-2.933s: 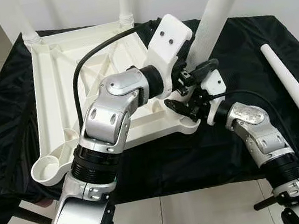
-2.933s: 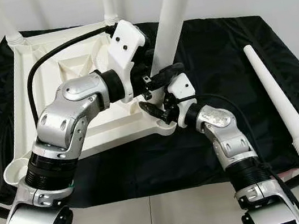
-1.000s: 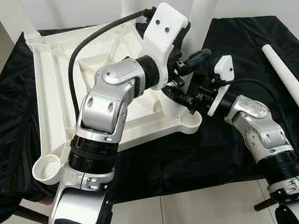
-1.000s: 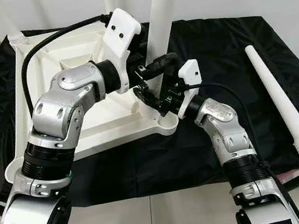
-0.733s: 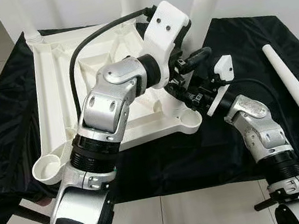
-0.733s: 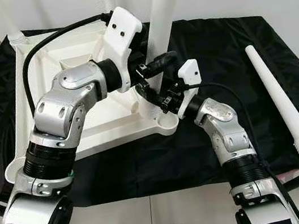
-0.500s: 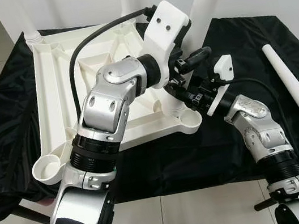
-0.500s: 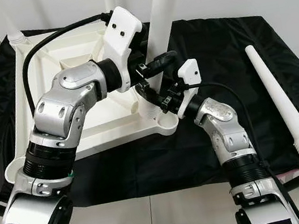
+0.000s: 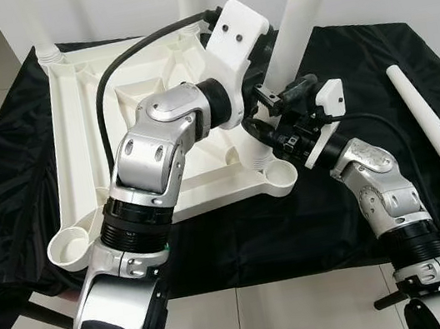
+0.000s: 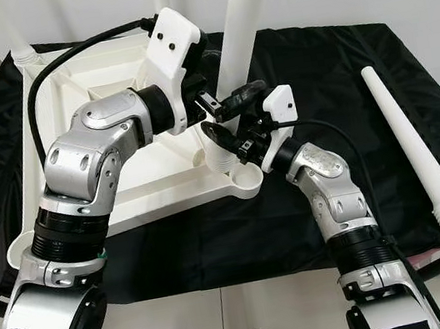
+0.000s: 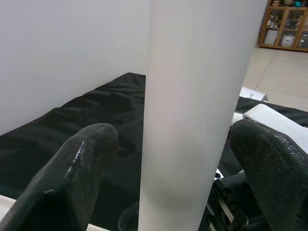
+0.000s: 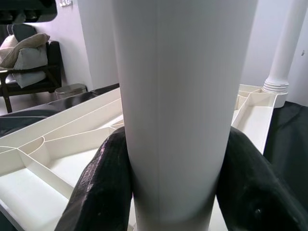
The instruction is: Building children table
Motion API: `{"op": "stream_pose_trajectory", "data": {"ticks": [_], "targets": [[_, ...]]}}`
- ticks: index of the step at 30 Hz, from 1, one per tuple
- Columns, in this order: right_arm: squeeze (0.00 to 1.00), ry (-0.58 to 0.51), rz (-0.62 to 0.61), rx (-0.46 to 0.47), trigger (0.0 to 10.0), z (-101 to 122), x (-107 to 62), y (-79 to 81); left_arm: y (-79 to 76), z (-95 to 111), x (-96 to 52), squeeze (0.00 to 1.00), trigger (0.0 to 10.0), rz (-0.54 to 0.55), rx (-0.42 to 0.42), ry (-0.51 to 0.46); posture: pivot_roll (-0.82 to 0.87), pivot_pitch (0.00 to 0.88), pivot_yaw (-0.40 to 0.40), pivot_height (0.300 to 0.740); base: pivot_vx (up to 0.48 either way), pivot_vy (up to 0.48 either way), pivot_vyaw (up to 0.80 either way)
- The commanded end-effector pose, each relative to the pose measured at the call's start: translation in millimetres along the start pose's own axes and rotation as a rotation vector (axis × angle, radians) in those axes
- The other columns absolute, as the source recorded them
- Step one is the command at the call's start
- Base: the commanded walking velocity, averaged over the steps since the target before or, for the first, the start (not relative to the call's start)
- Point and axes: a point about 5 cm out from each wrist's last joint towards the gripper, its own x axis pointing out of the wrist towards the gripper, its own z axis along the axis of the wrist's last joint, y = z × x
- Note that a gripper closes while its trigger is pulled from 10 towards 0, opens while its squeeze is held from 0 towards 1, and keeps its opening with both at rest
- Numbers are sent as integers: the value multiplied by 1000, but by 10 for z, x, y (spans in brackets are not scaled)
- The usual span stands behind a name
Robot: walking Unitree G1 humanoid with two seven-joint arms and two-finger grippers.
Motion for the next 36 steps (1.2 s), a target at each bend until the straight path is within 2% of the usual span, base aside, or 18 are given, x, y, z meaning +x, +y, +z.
{"op": "stream_pose_trajectory", "data": {"ticks": [1, 2, 3, 12, 23, 24, 26, 29, 36], "targets": [[0, -9, -12, -15, 10000, 50, 0, -48, 22, 62, 2, 1000, 10000, 67, 11, -11, -24, 97, -48, 740, 0, 0, 0], [0, -9, -19, -17, 10000, 53, -7, -63, 32, 65, -10, 906, 10000, 70, 13, -10, -24, 97, -48, 740, 0, 0, 0], [0, -9, -30, -20, 10000, 55, -16, -81, 37, 70, -27, 0, 10000, 69, 15, -12, -26, 96, -49, 740, 0, 0, 0], [0, -14, -84, -7, 10000, 45, -59, -147, 31, 88, -80, 0, 10000, 61, 8, -25, -19, 91, -55, 740, 0, 0, 0], [0, -10, -213, -44, 10000, 59, -141, -330, 13, 15, -145, 0, 10000, 64, -10, -12, -25, 82, -55, 740, 0, 0, 0], [0, -9, -228, -48, 10000, 60, -157, -346, -8, -62, -157, 0, 10000, 63, -17, 8, -27, 80, -55, 740, 0, 0, 0], [0, -9, -228, -48, 10000, 60, -157, -346, -8, -62, -157, 0, 10000, 63, -17, 8, -27, 80, -55, 740, 0, 0, 0], [0, 13, -198, -45, 10000, 23, -195, -276, -138, -314, -181, 0, 10000, 27, -40, 73, -33, 79, -56, 740, 0, 0, 0], [0, 40, -173, -17, 10000, -22, -223, -202, -316, -534, -195, 0, 10000, -26, -49, 129, -36, 84, -57, 740, 0, 0, 0]]}}
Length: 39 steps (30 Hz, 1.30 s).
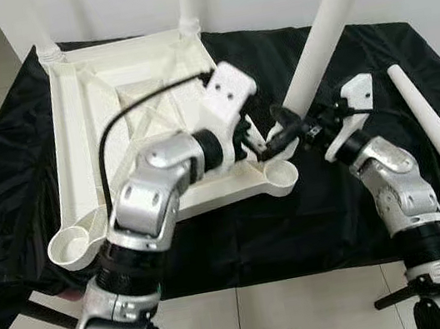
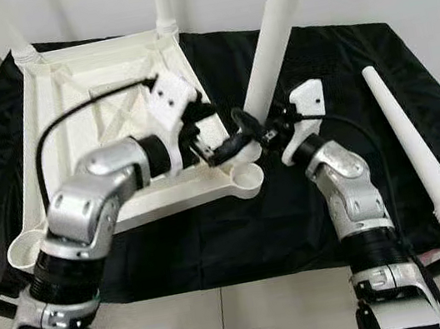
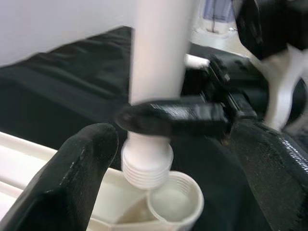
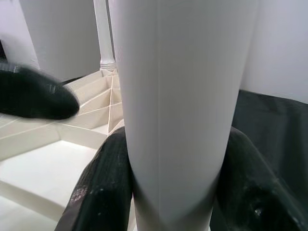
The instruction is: Building children table
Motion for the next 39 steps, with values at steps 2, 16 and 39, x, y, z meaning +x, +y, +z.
{"op": "stream_pose_trajectory", "data": {"ticks": [2, 16, 39], "targets": [[0, 20, 33, 6, 10000, -12, -29, 64, -90, -127, -7, 0, 10000, -20, 43, 39, -36, 88, -57, 740, 0, 0, 0], [0, 65, -79, 61, 10000, -42, -126, 34, -171, -663, -119, 0, 10000, -16, 171, 190, -46, 105, -45, 740, 0, 0, 0], [0, 49, -70, 55, 10000, 70, -146, 82, -130, -990, 118, 0, 10000, -46, 135, 320, -63, 115, -29, 740, 0, 0, 0]]}}
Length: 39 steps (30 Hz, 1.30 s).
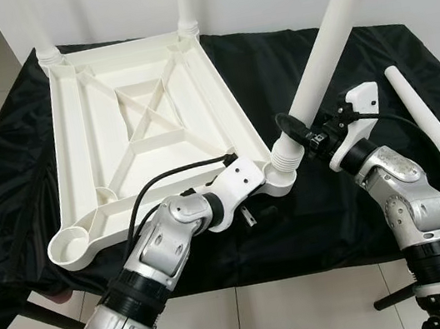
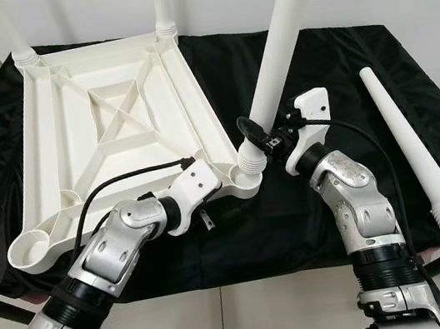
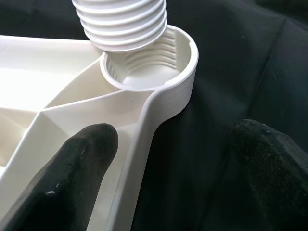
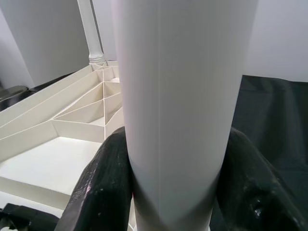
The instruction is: Building children table
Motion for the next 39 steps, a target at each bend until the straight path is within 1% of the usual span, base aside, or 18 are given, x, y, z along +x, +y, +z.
{"op": "stream_pose_trajectory", "data": {"ticks": [1, 3, 4, 5, 6, 7, 14, 22, 34, 35, 36, 37, 38, 39], "targets": [[0, -6, -2, -5, 10000, 27, -23, 4, 2, -12, 31, 0, 10000, 14, 4, 11, -63, 115, -29, 740, 0, 0, 0], [0, -5, -1, -8, 10000, 33, -27, 8, 9, -36, 56, 0, 10000, 11, 0, 23, -63, 115, -28, 740, 0, 0, 0], [0, -5, 0, -8, 10000, 35, -29, 10, 10, -46, 64, 0, 9608, 9, -5, 26, -64, 116, -27, 740, 0, 0, 0], [0, -4, 0, -8, 10000, 36, -30, 11, 11, -54, 72, 0, 9608, 7, -8, 27, -64, 116, -27, 740, 0, 0, 0], [0, -4, 1, -8, 10000, 36, -32, 13, 12, -60, 76, 0, 706, 7, -21, 27, -66, 114, -26, 740, 0, 0, 0], [0, -4, 1, -8, 10000, 36, -34, 13, 15, -64, 78, 0, 0, 7, -30, 26, -66, 114, -26, 740, 0, 0, 0], [0, -6, 7, -13, 10000, 40, -53, 17, 58, -79, 75, 0, 0, 25, -63, 21, -68, 111, -28, 740, 0, 0, 0], [0, -26, 31, -28, 10000, 54, -87, 28, 105, -139, 28, 0, 0, 37, -53, 35, -72, 109, -36, 740, 0, 0, 0], [0, -47, 83, -35, 10000, 81, -88, 24, 140, -258, -130, 0, 0, 48, -49, 58, -72, 105, -46, 740, 0, 0, 0], [0, -46, 108, -32, 10000, 75, -90, 27, 153, -297, -182, 0, 863, 51, -45, 75, -73, 105, -46, 740, 0, 0, 0], [0, -43, 125, -27, 10000, 64, -95, 24, 163, -327, -225, 0, 10000, 54, -39, 88, -73, 105, -46, 740, 0, 0, 0], [0, -43, 125, -27, 10000, 64, -95, 24, 163, -327, -225, 0, 10000, 54, -39, 88, -73, 105, -46, 740, 0, 0, 0], [0, -31, 154, -19, 10000, 34, -107, 17, 166, -371, -298, 0, 10000, 49, -36, 110, -66, 105, -49, 740, 0, 0, 0], [0, -31, 167, -12, 10000, 25, -111, 20, 160, -375, -321, 0, 10000, 44, -36, 110, -66, 105, -49, 740, 0, 0, 0]]}}
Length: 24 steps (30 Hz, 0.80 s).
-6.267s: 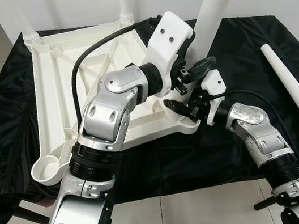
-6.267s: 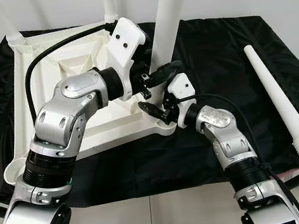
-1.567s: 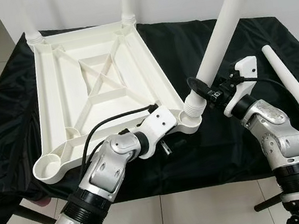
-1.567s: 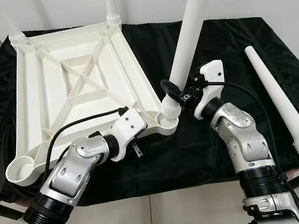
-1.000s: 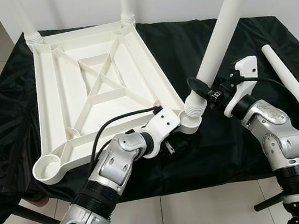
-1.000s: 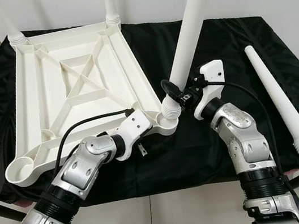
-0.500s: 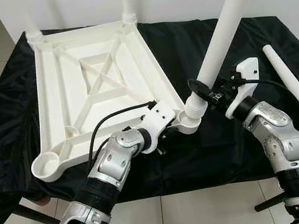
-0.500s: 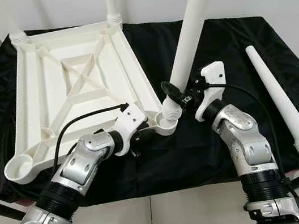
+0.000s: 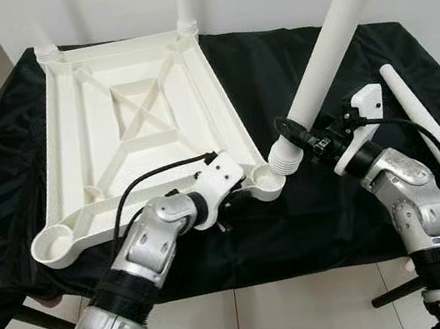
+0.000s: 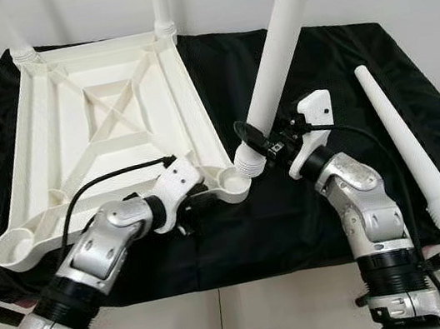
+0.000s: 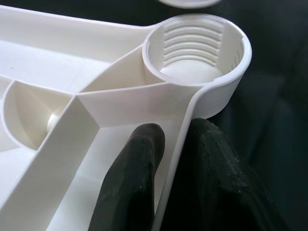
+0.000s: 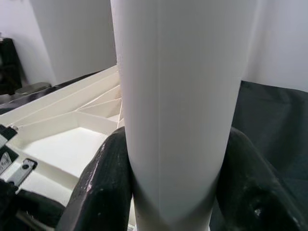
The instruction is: Building children table
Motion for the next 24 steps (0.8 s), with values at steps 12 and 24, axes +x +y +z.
{"op": "stream_pose_trajectory", "data": {"ticks": [12, 24], "targets": [[0, -18, 189, 117, 10000, -168, 0, 116, -103, -25, -92, 0, 10000, -56, 17, 37, -50, 115, -51, 740, 0, 0, 0], [0, -34, 309, 111, 10000, -173, 137, 231, -176, 42, -125, 0, 10000, -90, 38, 28, -41, 120, -47, 740, 0, 0, 0]]}}
